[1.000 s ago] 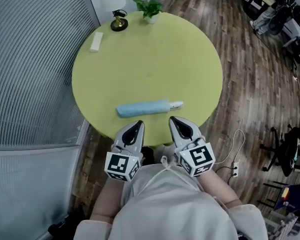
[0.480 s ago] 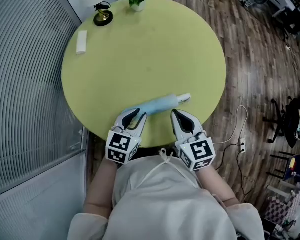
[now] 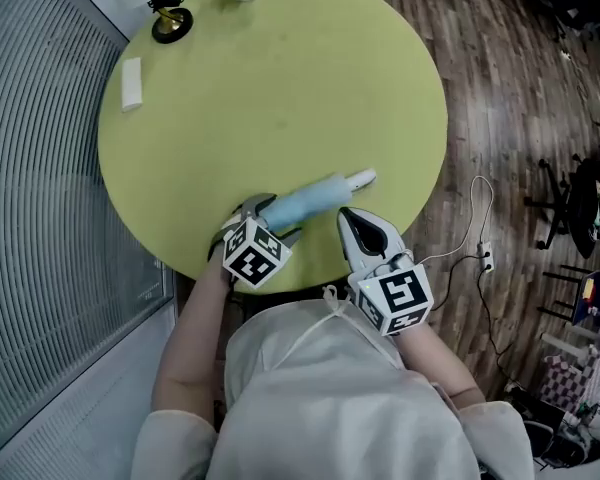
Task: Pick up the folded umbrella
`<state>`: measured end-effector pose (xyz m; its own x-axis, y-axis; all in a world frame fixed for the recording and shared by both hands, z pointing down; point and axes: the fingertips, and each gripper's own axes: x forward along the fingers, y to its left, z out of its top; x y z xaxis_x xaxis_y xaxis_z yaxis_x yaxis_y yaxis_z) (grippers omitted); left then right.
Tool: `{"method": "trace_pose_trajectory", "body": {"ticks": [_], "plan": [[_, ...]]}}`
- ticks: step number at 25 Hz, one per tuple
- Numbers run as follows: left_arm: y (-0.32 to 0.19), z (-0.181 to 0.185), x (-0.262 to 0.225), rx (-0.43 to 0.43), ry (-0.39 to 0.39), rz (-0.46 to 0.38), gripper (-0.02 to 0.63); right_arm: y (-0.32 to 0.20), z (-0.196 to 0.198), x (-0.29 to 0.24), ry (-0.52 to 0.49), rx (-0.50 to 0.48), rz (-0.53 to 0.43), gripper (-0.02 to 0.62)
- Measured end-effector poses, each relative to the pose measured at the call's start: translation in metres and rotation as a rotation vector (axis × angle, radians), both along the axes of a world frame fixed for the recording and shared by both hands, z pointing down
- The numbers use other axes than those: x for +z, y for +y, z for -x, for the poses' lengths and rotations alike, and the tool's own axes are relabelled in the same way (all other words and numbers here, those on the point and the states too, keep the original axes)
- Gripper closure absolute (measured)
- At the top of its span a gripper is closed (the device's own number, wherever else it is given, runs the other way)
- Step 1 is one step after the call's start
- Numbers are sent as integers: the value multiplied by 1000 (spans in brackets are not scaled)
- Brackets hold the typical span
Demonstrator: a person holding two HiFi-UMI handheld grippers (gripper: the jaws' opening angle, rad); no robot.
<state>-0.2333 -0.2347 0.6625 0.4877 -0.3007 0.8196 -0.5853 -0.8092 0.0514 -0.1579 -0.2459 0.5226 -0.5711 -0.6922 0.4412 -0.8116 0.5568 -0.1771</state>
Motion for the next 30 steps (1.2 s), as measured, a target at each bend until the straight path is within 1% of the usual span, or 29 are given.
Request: {"method": "trace_pose_trajectory", "body": {"ticks": [2,4,6,8,10,14,18,21,26,30], "plan": [[-2,-5,15,60,-37,44,258,-3,-5,4,-14,20,15,595],[-2,-11,29,120,-61,86,252,-6,-10,7,-16,38,26,595],[-3,-15,41,164,-93,108,249,-8,-14,10,-12,55,28,595],[-8,-19,50,184,-124,118,252,-10,-18,13,-7,68,28,595],[-11,-22,58,192,-153,132,271,-10,-22,17,1,74,30,595],[-13,-24,70,227,-236,162,298,-11,-30,25,17,85,42,595],[-11,-28,79,286,-288,158,290,-16,-38,27,20,103,42,595],[-9,-31,79,287,-299,163,288,-14,-41,24,20,108,35,595],[-5,-35,76,265,-289,155,290,-7,-44,19,26,108,26,595],[0,-33,75,228,-293,138,311,0,-45,13,39,105,12,595]]}}
